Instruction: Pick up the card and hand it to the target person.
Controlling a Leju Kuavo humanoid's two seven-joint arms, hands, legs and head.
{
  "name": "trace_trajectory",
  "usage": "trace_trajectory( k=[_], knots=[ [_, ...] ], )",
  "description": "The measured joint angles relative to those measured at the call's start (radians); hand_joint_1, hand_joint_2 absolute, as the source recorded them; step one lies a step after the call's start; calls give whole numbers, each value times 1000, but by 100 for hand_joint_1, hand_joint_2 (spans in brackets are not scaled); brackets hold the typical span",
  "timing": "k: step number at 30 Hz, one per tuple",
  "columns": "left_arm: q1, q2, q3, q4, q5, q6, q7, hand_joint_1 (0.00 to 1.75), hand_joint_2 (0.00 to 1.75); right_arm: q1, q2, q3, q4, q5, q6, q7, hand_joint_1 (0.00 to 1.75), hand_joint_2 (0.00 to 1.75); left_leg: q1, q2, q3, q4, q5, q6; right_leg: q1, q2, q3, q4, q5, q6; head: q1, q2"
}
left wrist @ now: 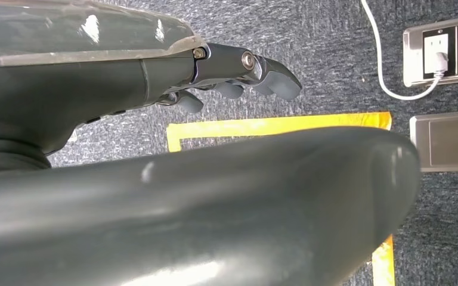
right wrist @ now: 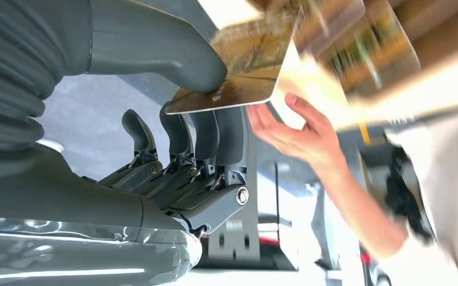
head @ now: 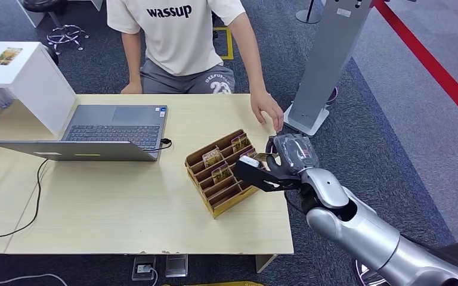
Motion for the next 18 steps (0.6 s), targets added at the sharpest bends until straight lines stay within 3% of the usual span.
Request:
trace_trajectory(
  k=[8,18],
  knots=[
    [0,0,0,0,-3,-1,0,0,0,-20,-29,-47,-182,29,-7,-7,136,175,0,0,0,0,0,0,0,0,0,0,0,0,-1,0],
    [-6,-3,0,0,-23,-8,0,0,0,-36,27,-50,-133,84,-161,-175,136,175,0,0,-1,0,0,0,0,0,0,0,0,0,-1,0]
  ],
)
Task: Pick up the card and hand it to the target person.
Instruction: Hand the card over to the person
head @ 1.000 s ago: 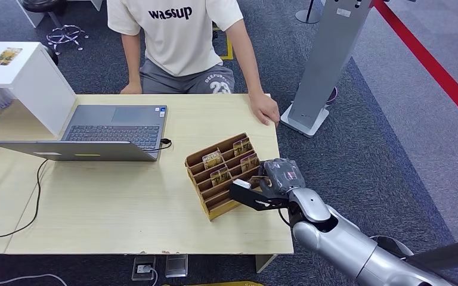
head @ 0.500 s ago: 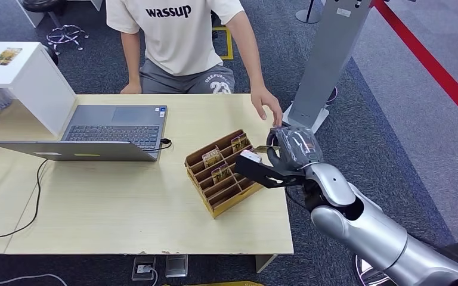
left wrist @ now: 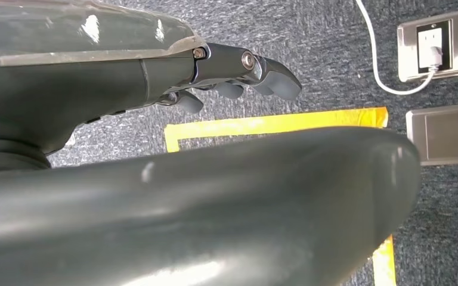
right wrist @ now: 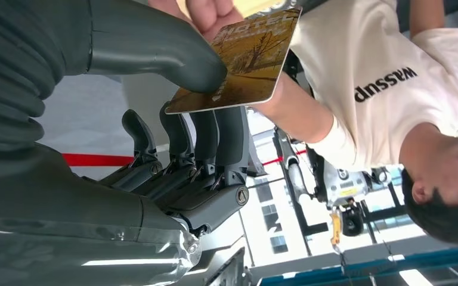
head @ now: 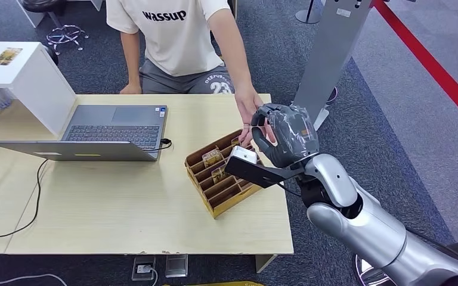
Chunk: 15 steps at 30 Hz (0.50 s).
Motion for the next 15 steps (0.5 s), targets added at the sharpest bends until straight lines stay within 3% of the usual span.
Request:
trace_trajectory(
  k=[12,15],
  knots=[
    [-5,-8,0,0,1,-26,6,0,0,-5,75,-1,221,45,-217,-145,136,175,0,0,0,0,0,0,0,0,0,0,0,0,0,0],
    [-4,-9,0,0,2,-31,3,0,0,-5,88,-1,267,50,-245,-159,34,175,0,0,0,0,0,0,0,0,0,0,0,0,0,0]
  ],
)
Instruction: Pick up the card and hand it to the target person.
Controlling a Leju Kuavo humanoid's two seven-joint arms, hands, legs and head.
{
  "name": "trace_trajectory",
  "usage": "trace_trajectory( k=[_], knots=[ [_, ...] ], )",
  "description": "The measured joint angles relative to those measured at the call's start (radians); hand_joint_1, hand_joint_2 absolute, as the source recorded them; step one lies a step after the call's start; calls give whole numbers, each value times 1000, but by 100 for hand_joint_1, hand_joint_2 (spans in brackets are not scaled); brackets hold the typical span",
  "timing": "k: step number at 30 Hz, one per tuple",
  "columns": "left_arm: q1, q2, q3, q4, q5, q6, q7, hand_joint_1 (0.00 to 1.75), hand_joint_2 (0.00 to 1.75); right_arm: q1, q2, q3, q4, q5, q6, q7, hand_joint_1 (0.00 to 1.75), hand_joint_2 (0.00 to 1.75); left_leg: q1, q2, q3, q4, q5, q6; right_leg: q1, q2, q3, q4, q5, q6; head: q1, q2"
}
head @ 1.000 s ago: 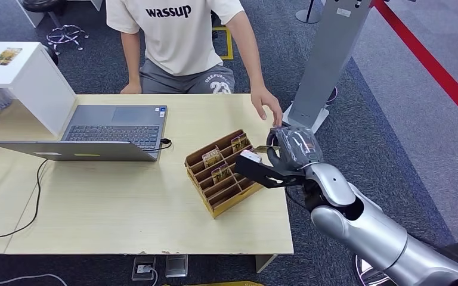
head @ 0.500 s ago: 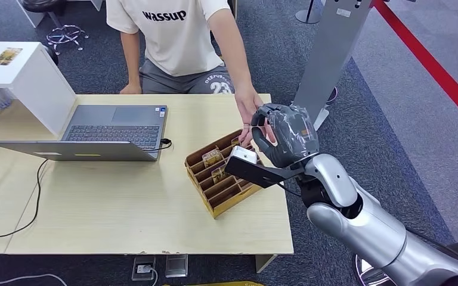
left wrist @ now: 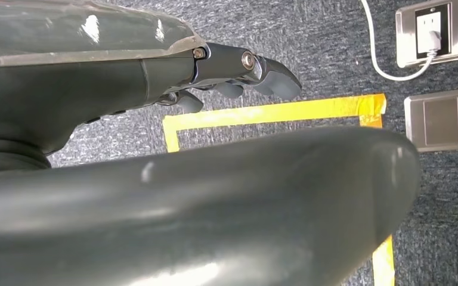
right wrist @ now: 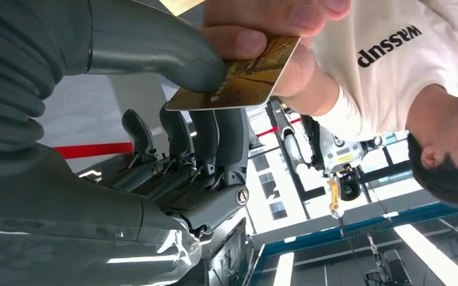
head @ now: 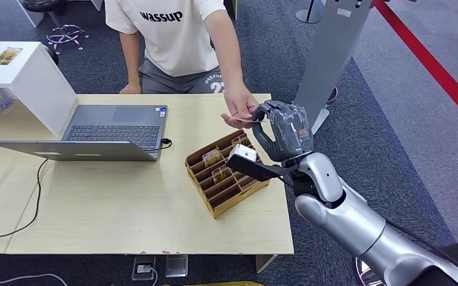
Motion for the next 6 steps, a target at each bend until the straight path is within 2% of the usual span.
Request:
trace_trajectory(
  k=[1,6],
  knots=[
    [0,0,0,0,-1,-2,-2,0,0,0,3,0,12,-1,-4,-2,0,175,0,0,0,0,0,0,0,0,0,0,0,0,0,0],
    [0,0,-1,0,-2,-11,-14,0,0,6,13,-1,47,-44,-16,-19,0,175,0,0,0,0,0,0,0,0,0,0,0,0,0,0]
  ],
)
